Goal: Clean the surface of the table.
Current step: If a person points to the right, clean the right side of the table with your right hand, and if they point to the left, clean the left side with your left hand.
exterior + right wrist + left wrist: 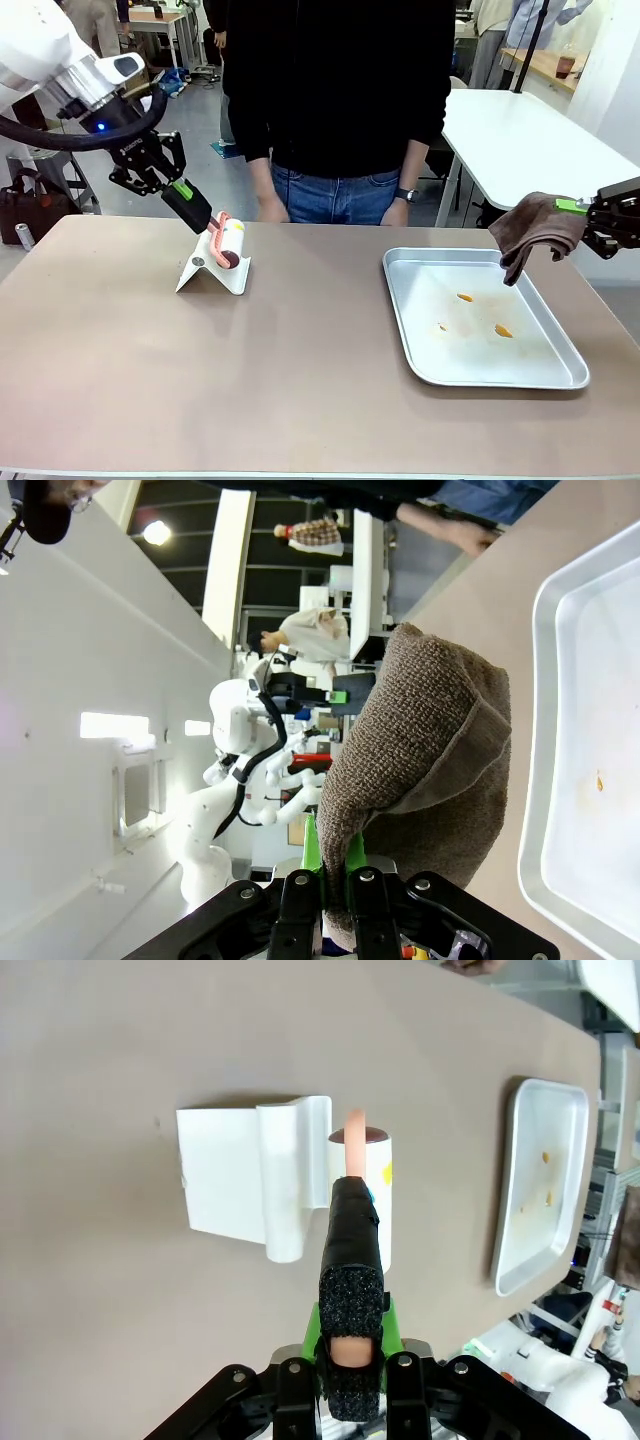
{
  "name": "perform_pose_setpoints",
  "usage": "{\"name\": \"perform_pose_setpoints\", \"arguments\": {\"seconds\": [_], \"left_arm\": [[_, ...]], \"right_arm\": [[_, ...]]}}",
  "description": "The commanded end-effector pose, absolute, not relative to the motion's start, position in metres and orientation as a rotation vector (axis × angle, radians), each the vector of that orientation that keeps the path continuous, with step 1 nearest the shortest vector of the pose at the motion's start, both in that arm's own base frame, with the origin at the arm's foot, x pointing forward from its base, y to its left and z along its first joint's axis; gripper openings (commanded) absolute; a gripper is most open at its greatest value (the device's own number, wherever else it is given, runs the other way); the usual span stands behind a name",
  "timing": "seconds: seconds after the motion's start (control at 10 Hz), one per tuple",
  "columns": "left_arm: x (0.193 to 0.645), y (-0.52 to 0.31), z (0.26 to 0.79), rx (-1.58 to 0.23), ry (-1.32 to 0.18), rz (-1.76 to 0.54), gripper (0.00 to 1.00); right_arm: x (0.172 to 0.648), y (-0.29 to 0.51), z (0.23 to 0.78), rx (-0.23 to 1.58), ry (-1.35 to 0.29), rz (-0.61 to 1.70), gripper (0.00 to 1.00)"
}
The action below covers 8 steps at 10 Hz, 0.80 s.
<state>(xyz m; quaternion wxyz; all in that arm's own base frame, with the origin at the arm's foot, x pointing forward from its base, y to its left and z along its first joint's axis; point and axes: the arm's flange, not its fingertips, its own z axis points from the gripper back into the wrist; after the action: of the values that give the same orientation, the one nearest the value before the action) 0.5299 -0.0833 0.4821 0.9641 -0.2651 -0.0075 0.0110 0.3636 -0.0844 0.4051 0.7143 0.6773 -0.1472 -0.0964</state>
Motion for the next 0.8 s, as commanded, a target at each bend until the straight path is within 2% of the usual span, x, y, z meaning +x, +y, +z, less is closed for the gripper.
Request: {"name": "perform_pose_setpoints", "arguments": {"seconds": [0.0, 0.7], "left_arm": [[0.533, -0.090, 0.478, -0.498, -0.035, 0.005, 0.23], [0.543, -0.098, 0.460, -0.462, -0.066, 0.005, 0.23]], "right_arm": [[0.362, -0.085, 0.408, 1.506, -0.320, -0.205, 0.09], [0.362, -0.085, 0.408, 1.506, -0.320, -0.205, 0.09]]}}
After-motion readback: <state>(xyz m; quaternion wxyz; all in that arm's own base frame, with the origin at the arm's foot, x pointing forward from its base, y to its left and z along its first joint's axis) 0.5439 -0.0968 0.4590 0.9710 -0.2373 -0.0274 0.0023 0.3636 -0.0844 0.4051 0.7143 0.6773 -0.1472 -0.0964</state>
